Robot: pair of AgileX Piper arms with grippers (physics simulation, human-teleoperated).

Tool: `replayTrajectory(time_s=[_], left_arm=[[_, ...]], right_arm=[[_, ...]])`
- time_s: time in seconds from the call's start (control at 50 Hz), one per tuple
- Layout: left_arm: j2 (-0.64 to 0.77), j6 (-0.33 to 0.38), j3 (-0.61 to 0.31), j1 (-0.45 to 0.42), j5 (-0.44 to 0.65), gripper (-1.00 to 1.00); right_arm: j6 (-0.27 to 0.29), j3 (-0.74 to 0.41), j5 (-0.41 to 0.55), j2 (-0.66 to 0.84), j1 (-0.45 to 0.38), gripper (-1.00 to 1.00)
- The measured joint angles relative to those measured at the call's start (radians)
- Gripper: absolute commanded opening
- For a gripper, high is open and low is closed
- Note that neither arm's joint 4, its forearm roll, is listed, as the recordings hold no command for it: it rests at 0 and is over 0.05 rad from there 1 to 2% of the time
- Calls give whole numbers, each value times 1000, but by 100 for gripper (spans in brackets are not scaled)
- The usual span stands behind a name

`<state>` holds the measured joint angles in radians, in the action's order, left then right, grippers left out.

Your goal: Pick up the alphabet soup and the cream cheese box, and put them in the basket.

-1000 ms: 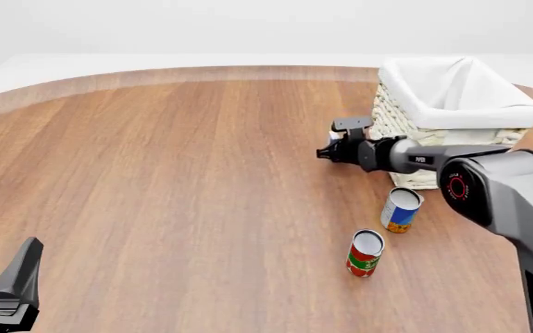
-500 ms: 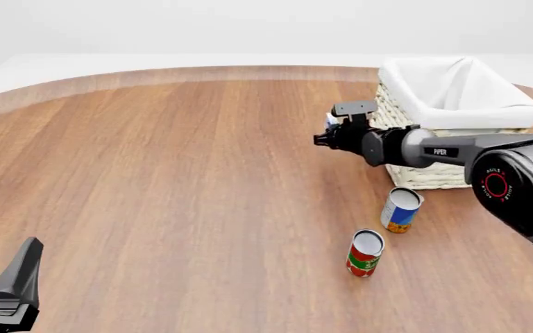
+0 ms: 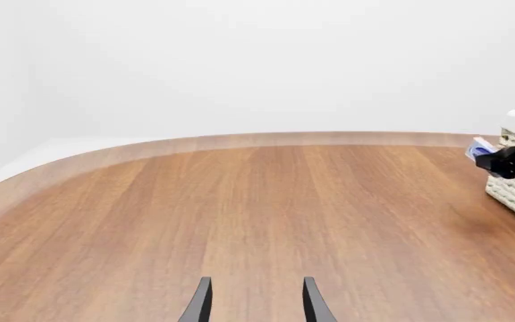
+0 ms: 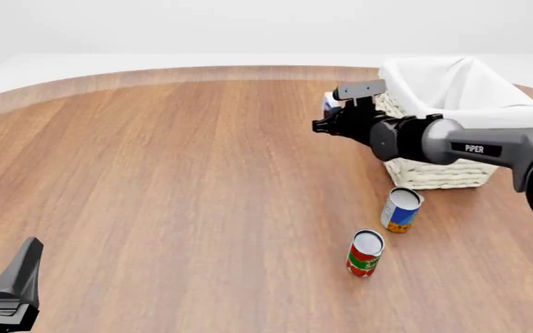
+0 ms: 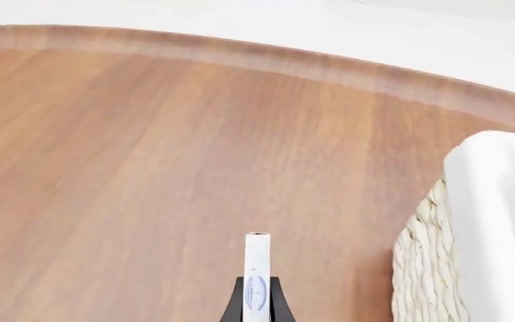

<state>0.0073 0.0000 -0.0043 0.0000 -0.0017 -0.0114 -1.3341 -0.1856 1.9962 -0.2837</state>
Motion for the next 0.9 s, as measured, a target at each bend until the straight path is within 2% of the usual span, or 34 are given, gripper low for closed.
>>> replayTrajectory(time_s=[0.44, 0.9], left_arm=[[0, 0, 0, 0, 0, 100], [0, 0, 0, 0, 0, 100]], right_arm=[[43, 119, 0, -198, -18, -100], [104, 195, 27, -376, 14, -100]])
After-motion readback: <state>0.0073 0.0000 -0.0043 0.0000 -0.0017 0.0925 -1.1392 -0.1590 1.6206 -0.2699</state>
